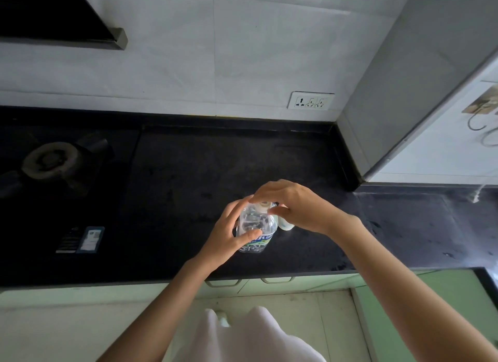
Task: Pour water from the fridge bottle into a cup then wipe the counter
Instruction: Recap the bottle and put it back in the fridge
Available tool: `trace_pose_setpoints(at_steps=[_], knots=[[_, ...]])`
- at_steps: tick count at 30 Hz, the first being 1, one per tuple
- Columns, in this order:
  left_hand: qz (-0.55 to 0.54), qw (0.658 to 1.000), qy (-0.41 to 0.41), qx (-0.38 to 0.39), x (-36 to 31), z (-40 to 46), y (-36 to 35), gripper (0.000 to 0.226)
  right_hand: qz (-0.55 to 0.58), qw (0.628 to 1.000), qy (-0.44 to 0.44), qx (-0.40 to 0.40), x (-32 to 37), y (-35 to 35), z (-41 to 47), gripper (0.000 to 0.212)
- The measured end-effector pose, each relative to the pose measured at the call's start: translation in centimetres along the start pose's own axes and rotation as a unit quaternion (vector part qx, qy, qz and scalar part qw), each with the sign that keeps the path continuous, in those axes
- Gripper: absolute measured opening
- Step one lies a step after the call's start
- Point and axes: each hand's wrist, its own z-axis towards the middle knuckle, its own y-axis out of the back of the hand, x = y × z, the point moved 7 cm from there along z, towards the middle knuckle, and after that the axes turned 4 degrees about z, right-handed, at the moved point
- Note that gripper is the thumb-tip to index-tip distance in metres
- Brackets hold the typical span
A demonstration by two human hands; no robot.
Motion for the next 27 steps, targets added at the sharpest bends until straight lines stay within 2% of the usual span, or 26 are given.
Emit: trace_pose_setpoints(at_steps=[5, 8, 11, 14, 18, 21, 24, 27], knots=[[0.000, 1.000, 0.008, -0.002, 0.0, -0.1, 0.1, 0.068, -0.088, 0.991, 0.016, -0.096, 0.0, 0.1, 0.2, 0.026], [-0.005, 1.000, 0.006, 0.001, -0.1, -0.1, 0.1, 0.069, -0.148, 0.977, -0.010, -0.154, 0.0, 0.1, -0.1, 0.031], [-0.004, 1.000, 0.006, 0.002, 0.0, 0.0, 0.0, 0.068, -0.077, 0.991, -0.018, -0.107, -0.4, 0.1, -0.5, 0.038], [-0.001, 1.000, 0.005, 0.000, 0.0, 0.0, 0.0, 0.068, -0.037, 0.998, 0.030, -0.052, -0.5, 0.3, -0.7, 0.041], [-0.001, 1.000, 0.009, -0.002, 0.0, 0.0, 0.0, 0.067, -0.111, 0.990, 0.070, -0.044, -0.1, 0.1, 0.0, 0.032], [0.003, 1.000, 0.009, -0.005, -0.1, 0.0, 0.0, 0.067, -0.176, 0.977, 0.084, -0.083, 0.1, 0.2, -0.2, 0.027], [0.011, 1.000, 0.008, -0.007, 0.0, 0.0, 0.0, 0.067, -0.218, 0.964, 0.025, -0.152, 0.3, -0.6, -0.7, 0.031], [0.012, 1.000, 0.007, -0.004, -0.1, -0.1, -0.1, 0.067, -0.187, 0.967, -0.058, -0.162, 0.0, -1.6, -1.1, 0.045]])
